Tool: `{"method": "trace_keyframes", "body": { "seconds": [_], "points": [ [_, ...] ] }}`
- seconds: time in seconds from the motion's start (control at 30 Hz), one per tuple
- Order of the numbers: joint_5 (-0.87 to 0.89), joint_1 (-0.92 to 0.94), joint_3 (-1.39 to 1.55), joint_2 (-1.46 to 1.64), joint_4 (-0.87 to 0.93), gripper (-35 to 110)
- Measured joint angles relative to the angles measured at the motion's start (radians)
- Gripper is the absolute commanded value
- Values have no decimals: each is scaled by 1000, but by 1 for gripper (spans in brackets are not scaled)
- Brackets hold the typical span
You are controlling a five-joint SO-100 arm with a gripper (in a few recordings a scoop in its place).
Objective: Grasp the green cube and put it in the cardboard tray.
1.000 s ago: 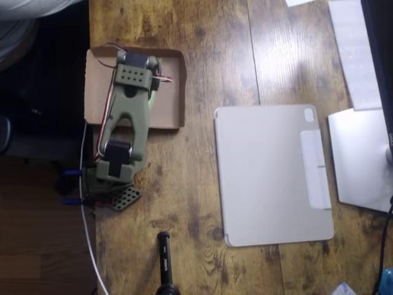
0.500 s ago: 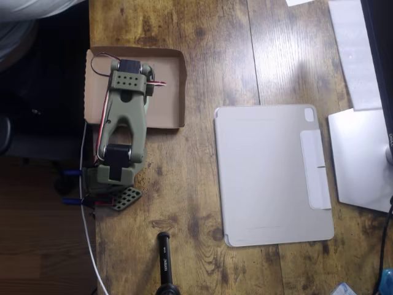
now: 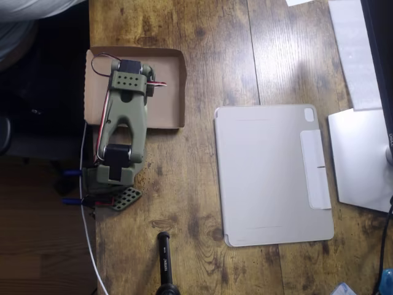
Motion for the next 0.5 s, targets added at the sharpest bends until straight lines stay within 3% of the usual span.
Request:
{"method": "trace_keyframes", "body": {
  "seconds": [0.5],
  "points": [
    [-118, 150, -63, 41, 34, 25]
  ]
}}
